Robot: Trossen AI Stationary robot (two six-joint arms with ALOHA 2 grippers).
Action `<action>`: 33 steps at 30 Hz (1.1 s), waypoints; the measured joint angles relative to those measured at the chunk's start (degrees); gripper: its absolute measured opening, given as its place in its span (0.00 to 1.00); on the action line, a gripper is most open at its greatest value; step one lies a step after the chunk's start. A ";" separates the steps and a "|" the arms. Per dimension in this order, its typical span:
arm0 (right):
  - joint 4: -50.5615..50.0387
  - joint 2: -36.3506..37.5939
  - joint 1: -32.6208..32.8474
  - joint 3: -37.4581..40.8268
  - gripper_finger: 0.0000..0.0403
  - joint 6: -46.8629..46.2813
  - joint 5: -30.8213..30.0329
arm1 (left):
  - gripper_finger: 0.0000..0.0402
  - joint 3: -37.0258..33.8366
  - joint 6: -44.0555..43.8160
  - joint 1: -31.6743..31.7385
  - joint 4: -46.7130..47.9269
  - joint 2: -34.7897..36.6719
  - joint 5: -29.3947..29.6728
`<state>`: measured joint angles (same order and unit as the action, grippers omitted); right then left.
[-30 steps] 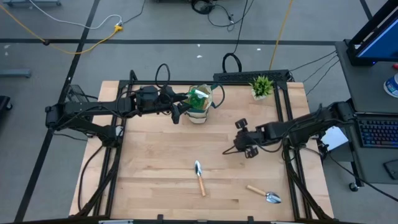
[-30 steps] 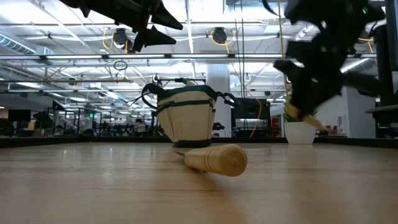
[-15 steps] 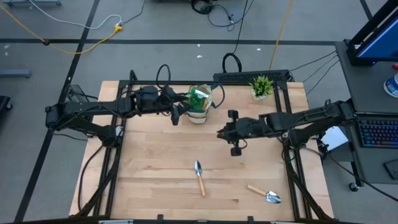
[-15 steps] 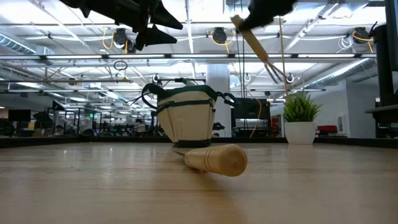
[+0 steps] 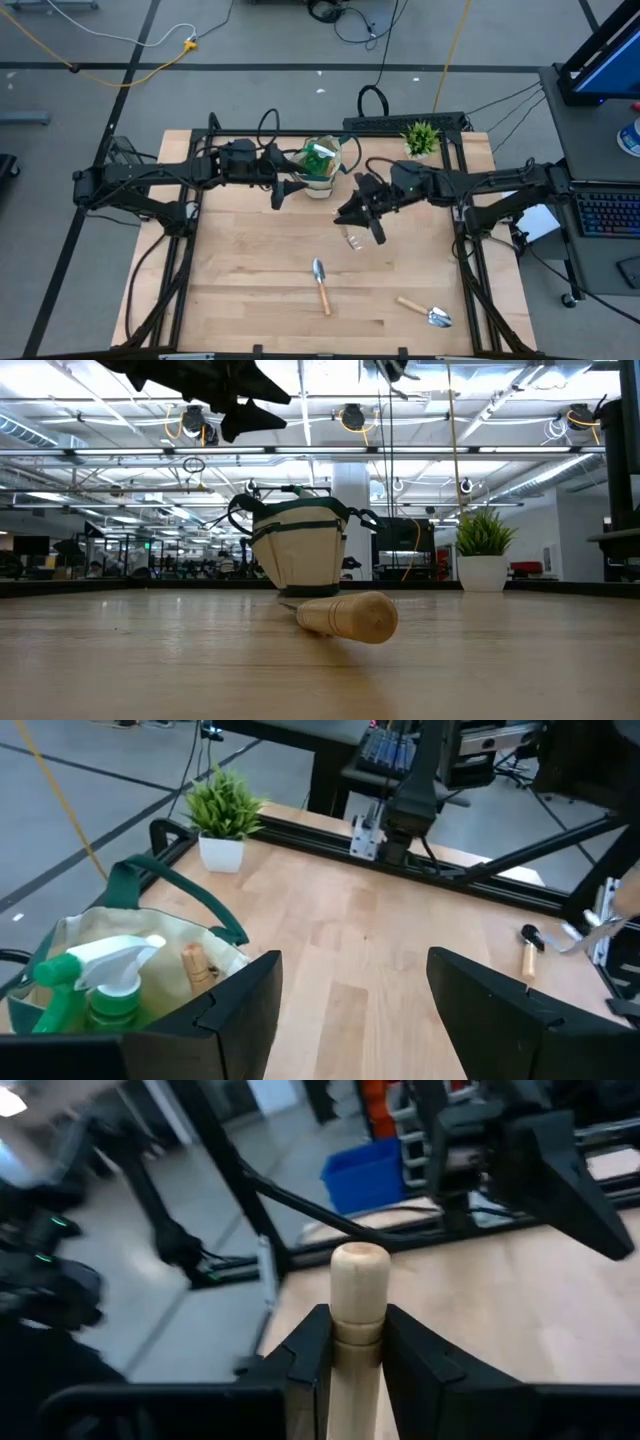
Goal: Pick & Place Garden tools in Gardening bag
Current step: Put the brown hand rake into the gardening bag
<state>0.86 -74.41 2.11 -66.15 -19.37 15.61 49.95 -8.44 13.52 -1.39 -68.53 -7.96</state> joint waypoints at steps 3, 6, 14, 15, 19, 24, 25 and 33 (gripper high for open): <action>3.37 0.00 -0.93 0.00 0.15 -2.86 4.52 | 0.64 0.00 0.47 0.00 0.00 0.00 -1.17; 8.07 0.00 -1.43 0.00 0.15 -5.39 9.08 | 0.64 0.00 0.82 0.00 -0.02 0.00 -1.67; 24.37 0.00 -1.42 0.00 0.15 -8.28 16.25 | 0.64 0.00 2.30 -0.15 -0.11 0.00 -2.80; 26.44 0.00 -1.42 0.00 0.15 -8.46 16.30 | 0.64 0.00 2.33 -0.15 -0.15 0.00 -2.80; 34.87 -0.02 -1.35 0.00 0.15 -8.44 17.73 | 0.64 0.00 2.33 -0.13 -0.18 0.00 -3.15; 45.07 0.01 -1.29 0.00 0.15 -6.22 18.93 | 0.64 0.00 2.42 -0.13 -0.18 0.00 -3.30; 46.72 0.00 -1.29 0.00 0.15 -5.62 19.22 | 0.64 0.00 2.60 -0.13 -0.18 0.00 -3.30; 52.90 0.02 -1.27 0.02 0.15 1.25 21.83 | 0.64 0.00 3.47 -0.11 -0.18 0.00 -3.37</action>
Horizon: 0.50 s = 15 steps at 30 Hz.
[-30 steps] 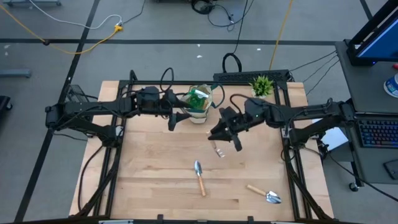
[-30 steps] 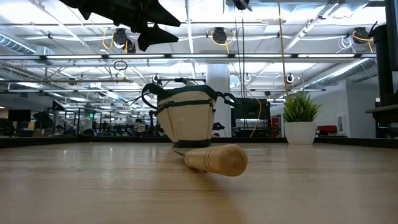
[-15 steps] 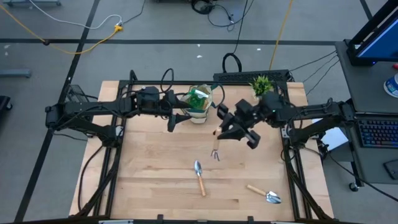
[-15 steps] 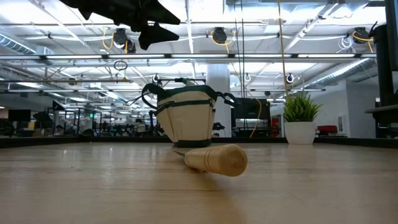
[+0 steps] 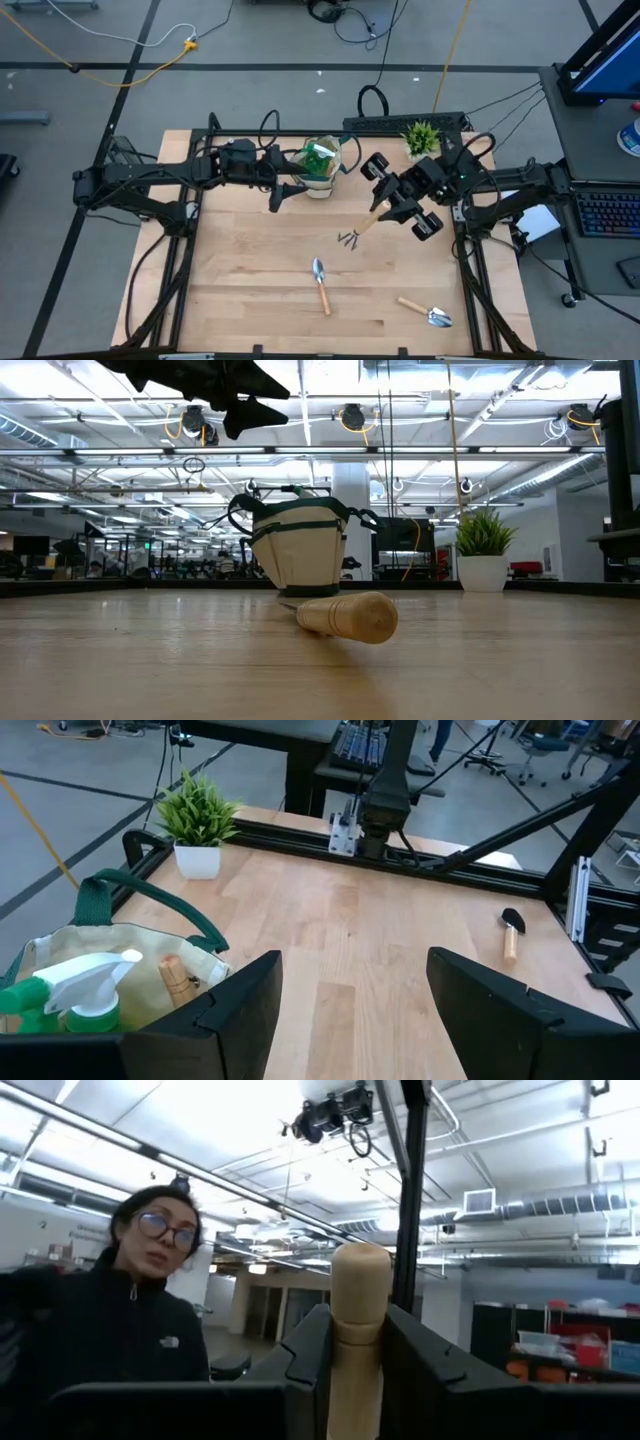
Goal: Pick & Place Garden tools in Gardening bag
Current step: Put the brown hand rake into the gardening bag
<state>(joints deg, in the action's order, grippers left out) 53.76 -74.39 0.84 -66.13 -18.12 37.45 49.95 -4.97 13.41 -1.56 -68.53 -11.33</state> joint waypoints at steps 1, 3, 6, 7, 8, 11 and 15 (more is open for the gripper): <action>0.02 0.00 0.00 0.00 0.15 0.42 0.17 | 0.64 0.00 0.00 0.00 0.00 0.00 0.00; 0.00 0.00 0.00 0.00 0.15 0.76 0.18 | 0.64 0.00 0.00 0.00 0.00 0.00 0.00; 0.00 0.00 0.00 0.00 0.15 0.35 0.16 | 0.64 0.00 0.00 0.00 0.00 0.00 0.00; 0.00 0.00 0.00 0.00 0.15 0.28 0.16 | 0.64 0.00 0.02 0.00 0.00 0.00 0.00; 0.00 0.00 0.00 0.00 0.15 0.23 0.16 | 0.64 0.00 0.01 0.00 0.00 0.00 0.00; -0.02 0.00 0.01 0.00 0.15 0.23 -0.42 | 0.64 0.00 0.02 0.00 -0.03 0.00 0.00; -0.25 0.00 0.02 0.00 0.15 1.32 -6.45 | 0.64 0.00 -0.04 0.00 -0.38 0.00 0.00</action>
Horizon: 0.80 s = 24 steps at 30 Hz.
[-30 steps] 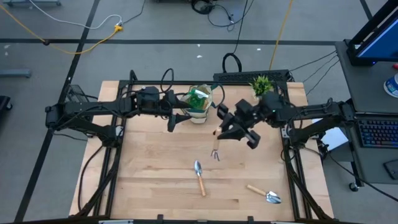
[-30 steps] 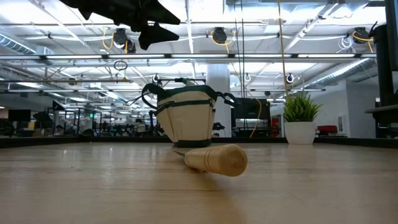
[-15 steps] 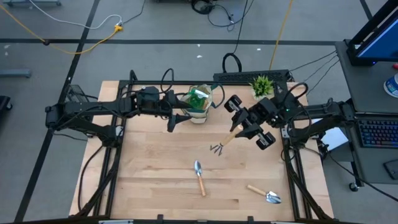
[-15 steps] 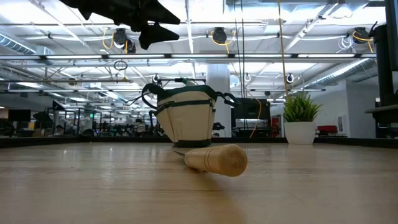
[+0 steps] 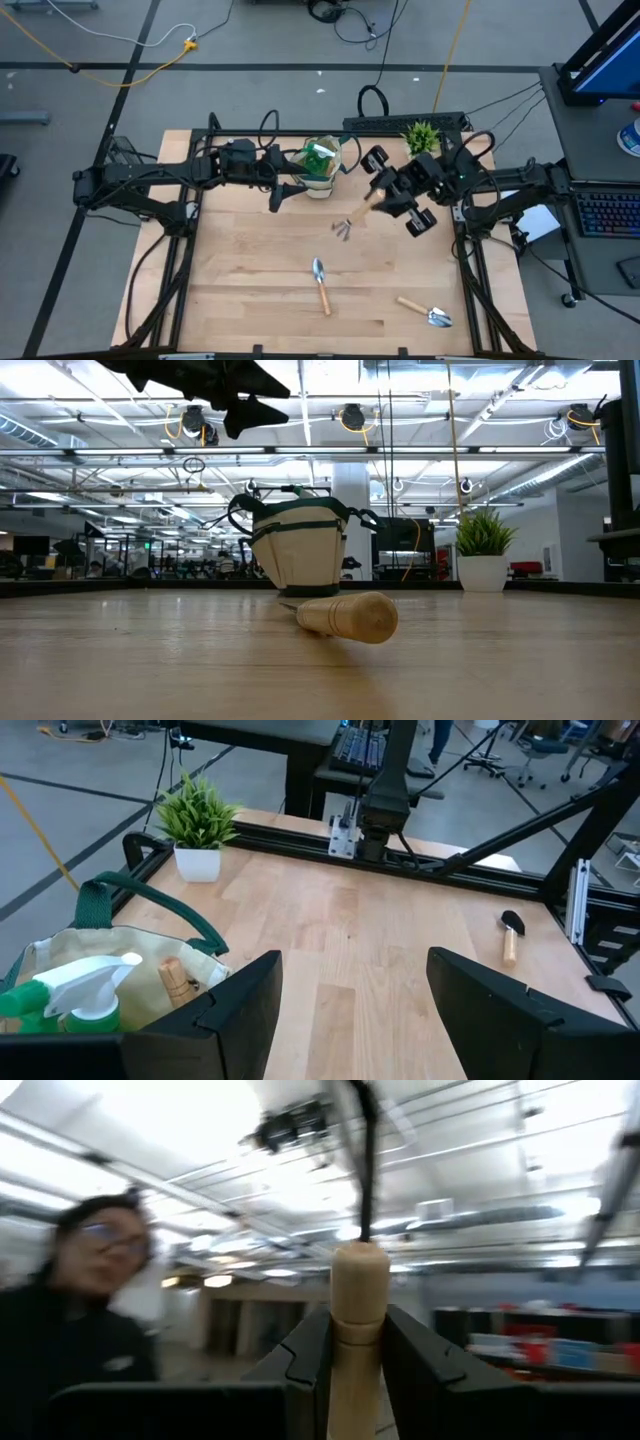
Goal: Pick & Place Garden tools in Gardening bag
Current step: Put the brown hand rake into the gardening bag
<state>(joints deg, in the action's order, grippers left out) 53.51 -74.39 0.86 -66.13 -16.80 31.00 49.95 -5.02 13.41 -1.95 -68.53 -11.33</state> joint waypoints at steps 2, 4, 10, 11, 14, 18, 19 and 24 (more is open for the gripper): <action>-0.06 0.00 0.00 0.00 0.15 0.55 -4.43 | 0.64 0.00 -0.02 0.00 -0.27 0.00 0.00; 0.04 0.00 0.00 0.02 0.15 1.28 -9.31 | 0.64 0.00 -0.18 0.00 -0.62 0.00 0.02; 1.02 0.00 0.00 0.02 0.15 1.78 -23.26 | 0.64 0.00 -0.24 0.00 -1.30 -0.02 0.02; 1.39 0.00 0.00 0.02 0.15 1.96 -25.52 | 0.64 0.00 -0.24 0.00 -1.32 -0.02 0.02; 2.35 0.00 0.00 0.02 0.15 2.87 -32.20 | 0.64 0.00 -0.40 0.00 -1.30 -0.02 0.04; 4.05 0.00 0.00 0.02 0.15 2.98 -42.07 | 0.64 0.00 -0.42 0.00 -1.30 0.00 0.04; 4.63 0.00 0.00 0.02 0.15 3.02 -44.20 | 0.64 0.00 -0.42 0.00 -1.30 -0.02 0.04; 6.83 0.00 -0.04 0.02 0.15 4.86 -55.24 | 0.64 0.00 -0.39 0.00 -1.30 -0.02 0.04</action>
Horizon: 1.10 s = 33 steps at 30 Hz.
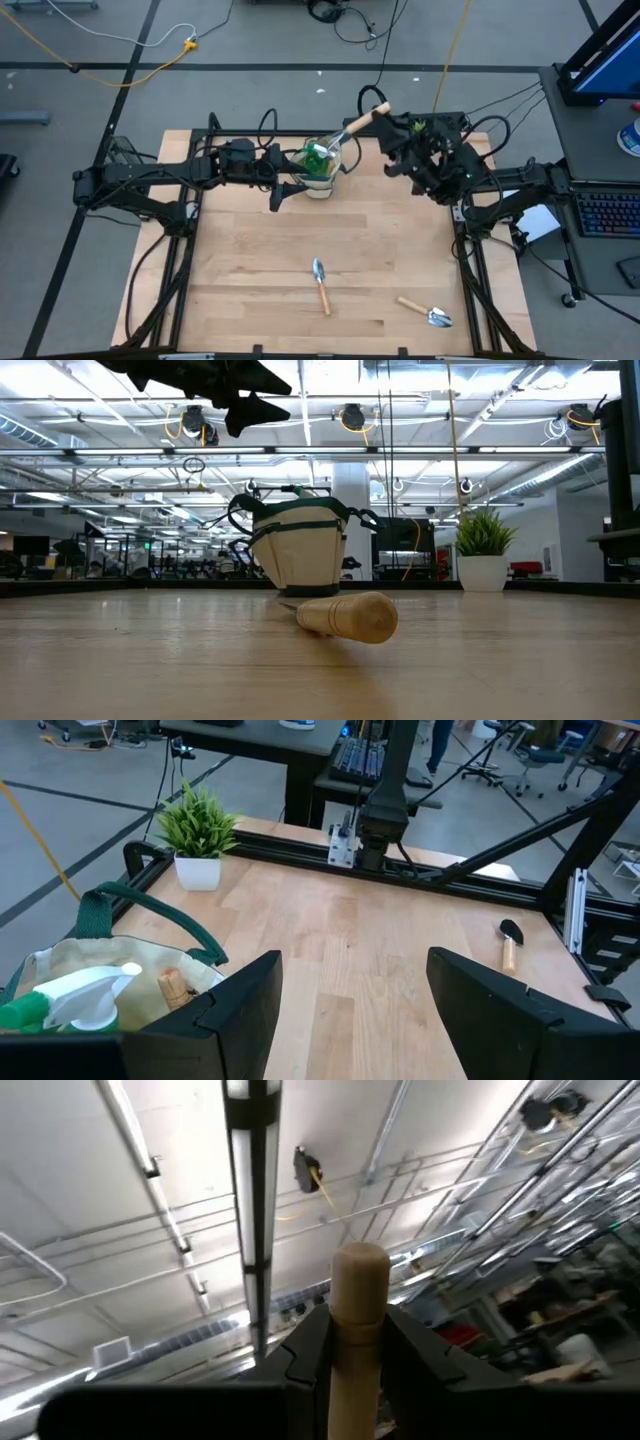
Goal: Pick & Place Garden tools in Gardening bag
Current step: Put the brown hand rake into the gardening bag
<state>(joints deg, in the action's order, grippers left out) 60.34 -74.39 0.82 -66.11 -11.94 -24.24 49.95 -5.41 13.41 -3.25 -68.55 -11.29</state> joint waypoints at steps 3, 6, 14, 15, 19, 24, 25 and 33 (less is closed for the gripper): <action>0.12 0.00 -0.02 0.00 0.15 1.29 -1.26 | 0.64 0.00 0.04 0.00 0.00 0.00 0.00; -0.33 0.00 -0.02 0.00 0.15 1.31 -1.19 | 0.64 0.00 0.24 0.00 0.00 0.00 -0.22; -4.15 -0.01 -0.02 0.00 0.15 1.31 -1.23 | 0.64 0.02 0.05 -0.32 3.36 1.81 -3.00; -4.62 -0.02 -0.02 0.00 0.15 1.32 -1.23 | 0.64 0.01 0.44 -0.37 4.71 2.47 -2.63; -7.89 -0.05 -0.02 0.00 0.15 1.31 -1.25 | 0.64 0.00 1.91 -0.42 8.62 5.94 -0.95; -11.83 -0.66 -0.02 0.00 0.15 3.10 -1.36 | 0.64 0.02 3.46 -0.44 12.93 10.06 -0.68; -13.21 -0.66 -0.02 0.00 0.15 3.54 -1.40 | 0.64 0.02 3.56 -0.44 13.95 10.77 -0.66; -19.54 -5.00 -0.11 0.00 0.15 5.61 -4.55 | 0.64 0.00 5.21 -0.44 20.60 14.75 -0.22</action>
<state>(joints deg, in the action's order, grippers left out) 40.81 -79.39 0.71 -66.11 -6.33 -28.79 49.96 -0.20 12.97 17.35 -53.80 -11.51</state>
